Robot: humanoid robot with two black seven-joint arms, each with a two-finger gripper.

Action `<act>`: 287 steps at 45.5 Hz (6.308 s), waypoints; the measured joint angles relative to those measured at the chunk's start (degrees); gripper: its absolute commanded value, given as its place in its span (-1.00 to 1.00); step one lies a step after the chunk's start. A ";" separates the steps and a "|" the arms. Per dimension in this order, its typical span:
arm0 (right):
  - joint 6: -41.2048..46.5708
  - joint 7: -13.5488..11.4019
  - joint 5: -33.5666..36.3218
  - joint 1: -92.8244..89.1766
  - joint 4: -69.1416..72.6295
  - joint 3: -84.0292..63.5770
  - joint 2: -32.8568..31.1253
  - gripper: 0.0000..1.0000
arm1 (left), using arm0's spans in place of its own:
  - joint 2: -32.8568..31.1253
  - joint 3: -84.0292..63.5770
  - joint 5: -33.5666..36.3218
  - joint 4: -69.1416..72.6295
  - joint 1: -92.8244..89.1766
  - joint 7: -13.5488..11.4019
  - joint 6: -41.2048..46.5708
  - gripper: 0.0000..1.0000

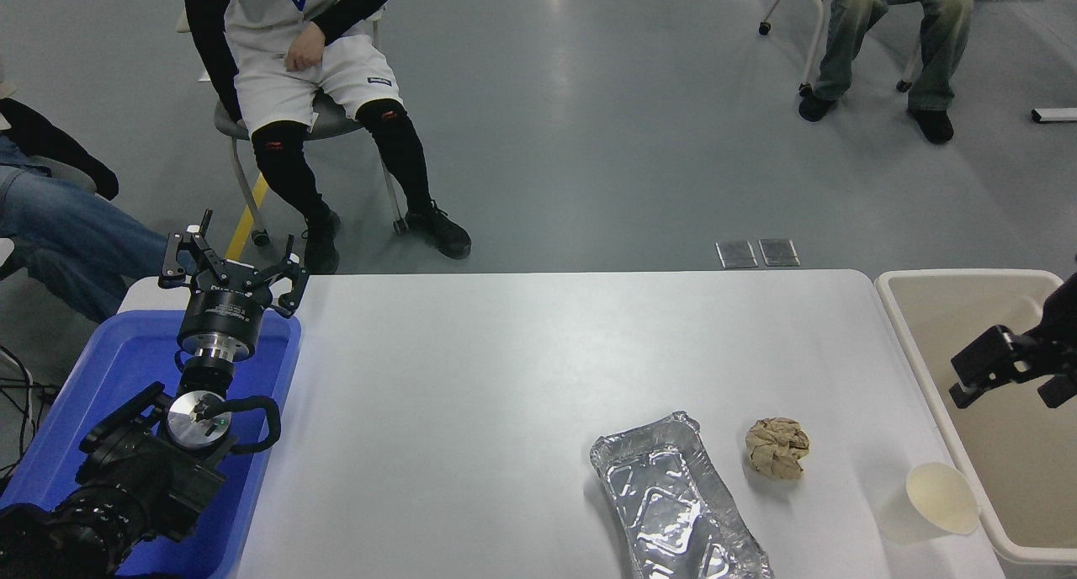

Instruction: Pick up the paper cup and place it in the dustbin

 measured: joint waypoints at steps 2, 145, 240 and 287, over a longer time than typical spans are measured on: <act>-0.01 -0.04 -0.95 -0.87 -0.23 0.92 -0.12 1.00 | 0.00 0.00 -0.01 0.00 0.00 0.00 0.00 0.98; -4.70 -16.00 -1.51 -32.99 -3.65 38.25 -17.67 -1.00 | -0.01 0.00 0.04 -0.01 0.00 0.00 -0.17 0.98; 3.02 -20.01 -1.02 24.37 1.48 9.65 -9.90 -1.00 | 0.00 0.00 0.04 -0.01 0.01 0.00 -0.26 0.98; -4.76 -20.01 8.42 -30.15 -34.39 34.81 -16.65 -1.00 | 0.00 0.00 0.02 -0.01 0.01 0.00 -0.26 0.98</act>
